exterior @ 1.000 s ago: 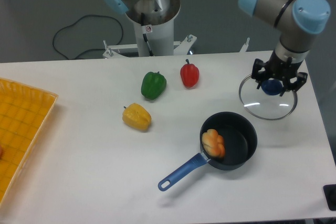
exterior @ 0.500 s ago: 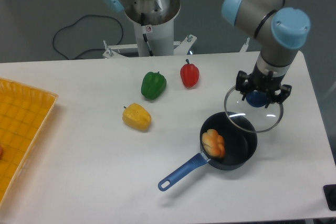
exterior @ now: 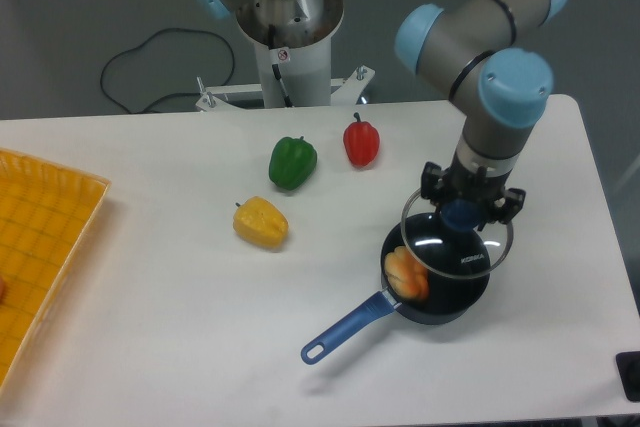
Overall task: Close the pot lid
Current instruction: 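Carry the glass lid over the blue saucepan and lower it onto the rim, then hold the lid pressed on the saucepan rim, settling it in place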
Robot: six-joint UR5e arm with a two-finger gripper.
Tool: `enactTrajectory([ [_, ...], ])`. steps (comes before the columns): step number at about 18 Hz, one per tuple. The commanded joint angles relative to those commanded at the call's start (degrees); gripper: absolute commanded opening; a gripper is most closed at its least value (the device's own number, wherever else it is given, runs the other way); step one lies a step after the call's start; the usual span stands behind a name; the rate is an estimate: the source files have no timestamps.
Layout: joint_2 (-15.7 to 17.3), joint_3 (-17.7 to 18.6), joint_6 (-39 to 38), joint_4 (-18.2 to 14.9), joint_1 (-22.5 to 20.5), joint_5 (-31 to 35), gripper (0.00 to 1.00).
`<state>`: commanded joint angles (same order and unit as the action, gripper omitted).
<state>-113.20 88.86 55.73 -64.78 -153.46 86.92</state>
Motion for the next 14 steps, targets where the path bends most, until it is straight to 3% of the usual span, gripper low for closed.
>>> enactTrajectory([
  [14,-2.4,-0.3,-3.2,4.0,2.1,1.6,0.48],
])
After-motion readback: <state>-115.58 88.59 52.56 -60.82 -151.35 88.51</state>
